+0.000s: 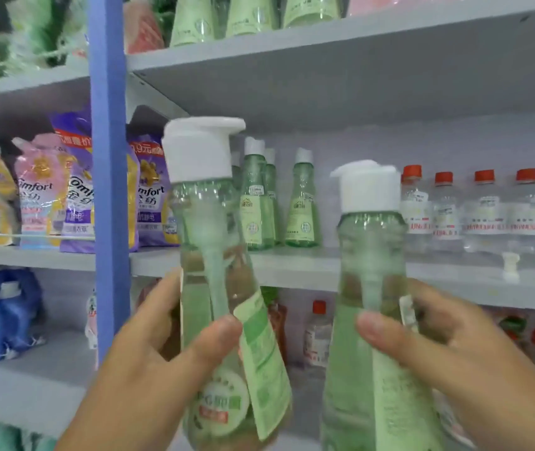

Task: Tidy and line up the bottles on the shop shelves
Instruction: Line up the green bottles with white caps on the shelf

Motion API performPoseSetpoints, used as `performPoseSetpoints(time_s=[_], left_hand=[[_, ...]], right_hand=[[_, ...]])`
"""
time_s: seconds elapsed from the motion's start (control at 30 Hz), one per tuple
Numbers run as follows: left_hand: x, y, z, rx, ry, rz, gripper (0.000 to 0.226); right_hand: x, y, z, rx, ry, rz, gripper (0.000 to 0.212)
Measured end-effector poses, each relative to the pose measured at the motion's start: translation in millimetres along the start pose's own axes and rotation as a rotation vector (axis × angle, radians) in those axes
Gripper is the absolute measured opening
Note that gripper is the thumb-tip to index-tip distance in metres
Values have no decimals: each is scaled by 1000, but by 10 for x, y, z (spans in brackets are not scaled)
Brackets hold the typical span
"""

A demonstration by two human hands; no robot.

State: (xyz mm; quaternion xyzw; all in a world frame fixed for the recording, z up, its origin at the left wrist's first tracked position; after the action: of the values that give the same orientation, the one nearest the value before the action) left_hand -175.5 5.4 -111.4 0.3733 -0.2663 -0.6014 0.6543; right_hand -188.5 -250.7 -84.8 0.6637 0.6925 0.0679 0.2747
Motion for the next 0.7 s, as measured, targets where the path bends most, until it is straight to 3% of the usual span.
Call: performPoseSetpoints(time_s=[0.2,0.3,0.43,0.5,0.6,0.7], left_hand=[[-65,1088,342,177,45,66,47],[-70,1480,70,104,149,69,59],[-72,1717,-379,-60,294,38,88],[-109,1796,-528,-91,324,35,89],[-175,1900,-672,-110,405,-19,90],[-248,1992,-809,-181,476,-78,109]], right_hand=[[-305,756,-752,-173,54,176,43],[-262,1187,-704,-125,-11,236,54],[-117,1651,-452,-36,-145,282,37],[-60,1863,-344,7,-233,285,38],[14,2167,-229,126,-510,204,63],[88,2355,-157,284,-787,89,94]])
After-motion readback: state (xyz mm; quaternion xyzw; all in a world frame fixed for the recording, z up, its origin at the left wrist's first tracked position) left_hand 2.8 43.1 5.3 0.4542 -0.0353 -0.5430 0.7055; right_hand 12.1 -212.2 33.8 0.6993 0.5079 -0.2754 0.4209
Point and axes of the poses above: each hand's wrist, its own y-axis towards the middle knuckle, its own x-axis out of the palm, z = x × y, the point moved 4 cm from there along y, towards the middle knuckle, and after that the axes turned 6 degrees about x, right-handed, at the moved point
